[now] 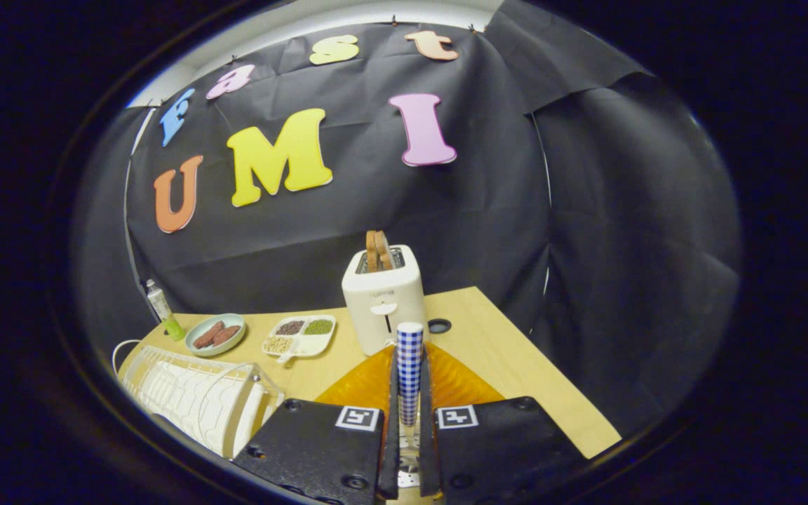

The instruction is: Take the plate from the dish rack, then take the spoon from the basket and place it into the plate.

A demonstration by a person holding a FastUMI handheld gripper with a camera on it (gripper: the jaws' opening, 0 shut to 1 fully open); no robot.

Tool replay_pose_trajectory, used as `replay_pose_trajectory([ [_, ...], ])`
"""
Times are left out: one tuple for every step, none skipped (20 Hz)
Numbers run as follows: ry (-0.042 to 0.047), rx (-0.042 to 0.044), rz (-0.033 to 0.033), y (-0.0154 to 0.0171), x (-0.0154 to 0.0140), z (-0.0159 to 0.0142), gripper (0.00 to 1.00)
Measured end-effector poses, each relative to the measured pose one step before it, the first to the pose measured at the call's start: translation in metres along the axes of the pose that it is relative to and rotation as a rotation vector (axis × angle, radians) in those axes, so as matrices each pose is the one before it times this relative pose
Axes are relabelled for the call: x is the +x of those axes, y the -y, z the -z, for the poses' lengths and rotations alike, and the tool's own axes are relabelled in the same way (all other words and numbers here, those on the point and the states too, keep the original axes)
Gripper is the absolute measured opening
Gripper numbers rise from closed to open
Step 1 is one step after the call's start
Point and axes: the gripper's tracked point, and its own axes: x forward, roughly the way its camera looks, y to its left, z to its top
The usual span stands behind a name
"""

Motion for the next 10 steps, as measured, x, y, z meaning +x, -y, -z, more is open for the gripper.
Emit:
replay_pose_trajectory([
  [0.01753,-0.01287,-0.00477,-0.00444,-0.00922,-0.00995,0.17],
  [0.02823,-0.00105,-0.00226,-0.00379,-0.01279,-0.01301,0.17],
  [0.02750,0.00549,-0.00651,-0.00427,-0.01118,-0.01362,0.17],
  [0.02129,0.00094,-0.00263,-0.00443,-0.00907,-0.00992,0.17],
  [0.00640,-0.00686,-0.00470,-0.00409,-0.00865,-0.00583,0.17],
  [0.00497,-0.00200,-0.00223,-0.00469,-0.01050,-0.00656,0.17],
  [0.00447,-0.00222,-0.01103,-0.00605,-0.01110,-0.00683,0.17],
  [0.00759,0.00201,0.00070,-0.00453,-0.01316,-0.00702,0.17],
  [0.01114,0.00638,-0.00574,-0.00350,-0.01267,-0.00687,0.17],
  [0.00743,0.00222,-0.00297,-0.00548,-0.01237,-0.00596,0.17],
])
